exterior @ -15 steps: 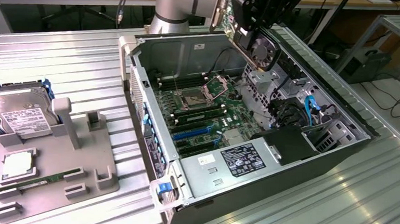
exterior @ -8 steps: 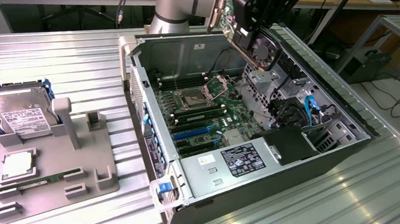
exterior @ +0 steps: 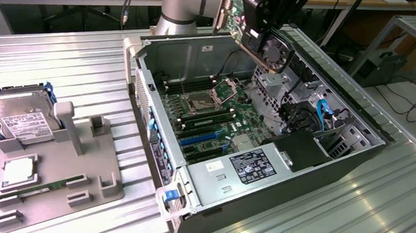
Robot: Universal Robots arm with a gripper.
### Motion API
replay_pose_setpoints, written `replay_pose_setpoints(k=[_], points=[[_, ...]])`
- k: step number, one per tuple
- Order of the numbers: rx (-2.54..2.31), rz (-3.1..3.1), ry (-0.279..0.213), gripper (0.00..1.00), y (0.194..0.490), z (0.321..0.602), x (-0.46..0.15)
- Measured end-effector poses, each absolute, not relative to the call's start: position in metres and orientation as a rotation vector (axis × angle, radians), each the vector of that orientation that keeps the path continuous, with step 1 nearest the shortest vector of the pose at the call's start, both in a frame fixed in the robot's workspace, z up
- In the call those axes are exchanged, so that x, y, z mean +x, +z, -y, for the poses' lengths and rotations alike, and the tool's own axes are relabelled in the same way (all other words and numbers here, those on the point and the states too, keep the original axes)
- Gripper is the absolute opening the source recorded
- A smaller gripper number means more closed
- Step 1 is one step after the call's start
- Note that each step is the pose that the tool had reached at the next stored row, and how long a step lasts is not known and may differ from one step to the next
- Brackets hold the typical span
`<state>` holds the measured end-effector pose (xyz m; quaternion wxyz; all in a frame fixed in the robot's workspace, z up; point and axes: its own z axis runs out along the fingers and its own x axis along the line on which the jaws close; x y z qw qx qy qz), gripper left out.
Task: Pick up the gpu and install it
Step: 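Insert the gpu into the slot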
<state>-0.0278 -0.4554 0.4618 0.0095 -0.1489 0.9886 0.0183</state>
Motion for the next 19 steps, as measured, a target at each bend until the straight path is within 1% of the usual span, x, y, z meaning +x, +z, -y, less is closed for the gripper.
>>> replay_pose_setpoints(k=[19], points=[[-0.723,-3.04,0.059,0.28,0.4618,0.4554,-0.0278]])
